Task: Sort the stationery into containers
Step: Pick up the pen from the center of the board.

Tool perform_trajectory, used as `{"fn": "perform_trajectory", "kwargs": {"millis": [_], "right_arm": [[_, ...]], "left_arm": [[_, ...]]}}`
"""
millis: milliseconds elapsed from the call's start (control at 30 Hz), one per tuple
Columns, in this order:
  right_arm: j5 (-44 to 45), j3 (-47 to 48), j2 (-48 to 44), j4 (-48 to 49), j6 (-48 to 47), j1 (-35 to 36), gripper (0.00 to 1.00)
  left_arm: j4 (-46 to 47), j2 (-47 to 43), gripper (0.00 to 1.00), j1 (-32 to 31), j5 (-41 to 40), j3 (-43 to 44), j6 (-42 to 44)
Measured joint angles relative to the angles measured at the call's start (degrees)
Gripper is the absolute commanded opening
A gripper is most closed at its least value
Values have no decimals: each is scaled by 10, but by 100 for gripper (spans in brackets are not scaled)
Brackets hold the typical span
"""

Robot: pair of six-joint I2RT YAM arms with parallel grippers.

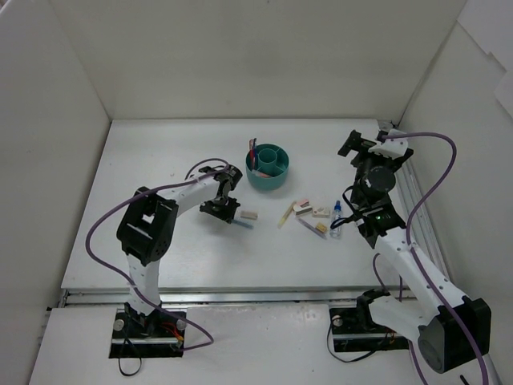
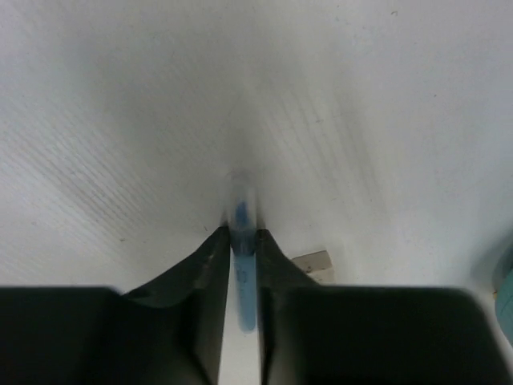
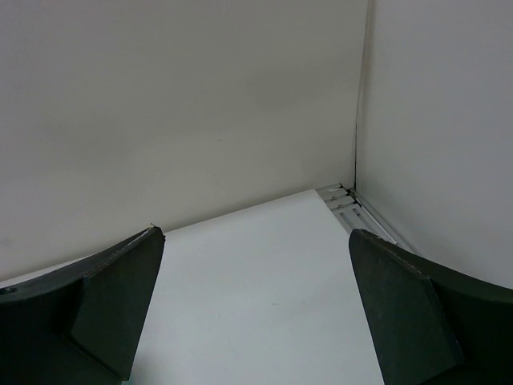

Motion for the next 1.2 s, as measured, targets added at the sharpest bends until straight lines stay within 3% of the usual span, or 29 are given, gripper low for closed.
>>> {"fn": "perform_trajectory", "kwargs": {"millis": [100,367,500,633,800,1033,1200], "right_arm": [[-3,0,-3,-1,-4,0,98],[-8,0,-26,-7,-5,0,98],[-12,0,-47,-8,-6,0,98],[-12,-9,-67,-8,-6,0,98],[-12,-17,-77,-9,-11,0,98],[-7,-17,-77,-9,-28,0,98],[11,-17,-74,-9,-49,0,98]], "left_arm": [[-3,9,0,1,-10,16,7],[-32,3,0,-12,-98,23,22],[-12,-44,0,-39,-166,23,94],[97,-102,0,-58,-197,24,249],[297,-147,0,-62,-177,2,450],[553,-146,0,-67,-92,-25,683],[663,-94,0,-69,26,-1,829]]}}
